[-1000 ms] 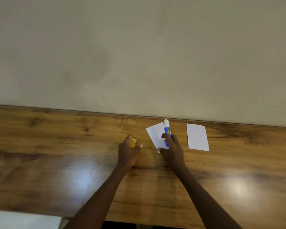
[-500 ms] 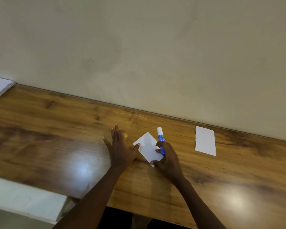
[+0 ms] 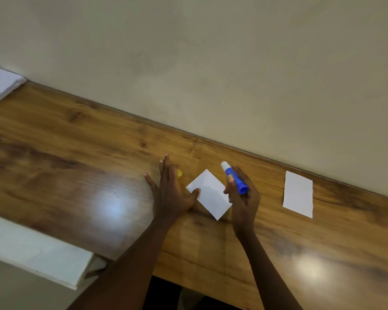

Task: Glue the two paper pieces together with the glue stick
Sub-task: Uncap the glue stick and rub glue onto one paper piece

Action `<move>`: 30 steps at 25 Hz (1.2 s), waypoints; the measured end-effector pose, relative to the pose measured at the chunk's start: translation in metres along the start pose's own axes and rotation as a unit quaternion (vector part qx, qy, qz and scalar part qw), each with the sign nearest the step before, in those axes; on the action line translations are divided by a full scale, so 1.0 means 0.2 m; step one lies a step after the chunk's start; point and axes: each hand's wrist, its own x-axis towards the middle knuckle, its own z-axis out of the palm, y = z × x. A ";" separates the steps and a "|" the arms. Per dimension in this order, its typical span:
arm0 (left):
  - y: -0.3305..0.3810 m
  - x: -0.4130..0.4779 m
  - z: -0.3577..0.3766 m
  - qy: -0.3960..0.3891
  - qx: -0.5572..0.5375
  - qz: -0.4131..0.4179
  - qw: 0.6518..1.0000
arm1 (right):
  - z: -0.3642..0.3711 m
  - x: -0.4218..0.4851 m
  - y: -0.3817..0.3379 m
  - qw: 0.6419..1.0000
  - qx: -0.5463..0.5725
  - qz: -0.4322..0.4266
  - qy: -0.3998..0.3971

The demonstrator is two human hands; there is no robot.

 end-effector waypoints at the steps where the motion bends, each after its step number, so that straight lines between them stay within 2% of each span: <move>1: 0.00 0.00 0.00 0.001 -0.002 0.001 1.000 | 0.02 0.02 -0.01 0.995 0.091 0.037 -0.005; 3: 0.00 0.00 0.01 0.010 -0.014 0.004 1.000 | 0.07 0.05 -0.02 0.973 0.202 0.108 -0.023; 7: -0.01 0.00 0.02 0.019 -0.022 0.011 1.000 | 0.15 0.11 0.00 0.974 0.161 0.160 0.005; 9: -0.01 0.00 0.02 0.015 -0.024 0.017 0.999 | 0.17 0.12 0.03 0.983 0.107 0.149 -0.015; 12: -0.02 0.00 0.02 0.010 -0.017 0.023 1.000 | 0.16 0.13 0.04 0.988 0.006 0.095 -0.124; 15: -0.02 0.00 0.01 0.002 -0.024 0.023 0.999 | 0.15 0.14 0.02 0.974 -0.057 0.062 -0.209; 19: -0.01 -0.01 0.00 -0.012 -0.030 0.020 0.999 | 0.17 0.15 0.03 0.968 -0.102 0.086 -0.214; 26: -0.01 -0.01 -0.01 -0.022 -0.018 0.020 0.999 | 0.18 0.15 0.03 0.958 -0.136 0.023 -0.252; 30: -0.01 0.00 -0.01 -0.022 -0.011 0.019 1.000 | 0.16 0.14 0.04 0.959 -0.144 0.001 -0.243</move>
